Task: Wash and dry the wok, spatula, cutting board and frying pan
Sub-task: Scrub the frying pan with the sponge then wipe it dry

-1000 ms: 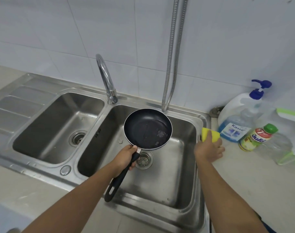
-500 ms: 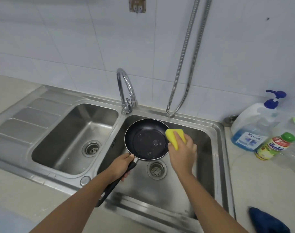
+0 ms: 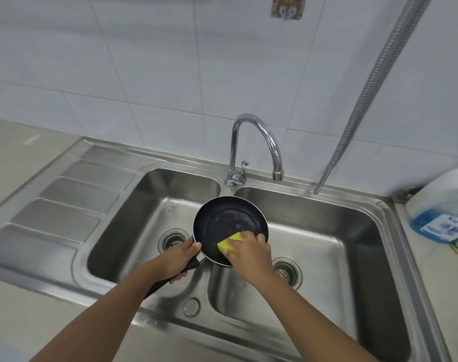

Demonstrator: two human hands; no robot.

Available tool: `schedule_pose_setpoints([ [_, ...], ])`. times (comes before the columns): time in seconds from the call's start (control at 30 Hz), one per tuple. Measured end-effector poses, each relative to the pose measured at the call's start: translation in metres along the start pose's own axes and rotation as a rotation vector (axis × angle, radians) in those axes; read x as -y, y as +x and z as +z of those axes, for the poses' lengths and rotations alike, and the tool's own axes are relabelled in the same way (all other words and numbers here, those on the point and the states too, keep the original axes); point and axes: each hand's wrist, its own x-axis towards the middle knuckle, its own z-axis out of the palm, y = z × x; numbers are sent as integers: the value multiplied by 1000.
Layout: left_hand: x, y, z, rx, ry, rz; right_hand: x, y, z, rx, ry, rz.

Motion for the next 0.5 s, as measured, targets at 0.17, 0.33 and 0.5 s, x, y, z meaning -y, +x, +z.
schedule_pose_setpoints([
  [0.17,13,7,-19,68,15,23,43,38,27,181,252,-98],
  [0.33,15,16,-37,116,253,-3,42,82,24,43,29,-173],
  [0.5,26,25,-37,75,344,-50,10,82,4,-33,-184,-47],
])
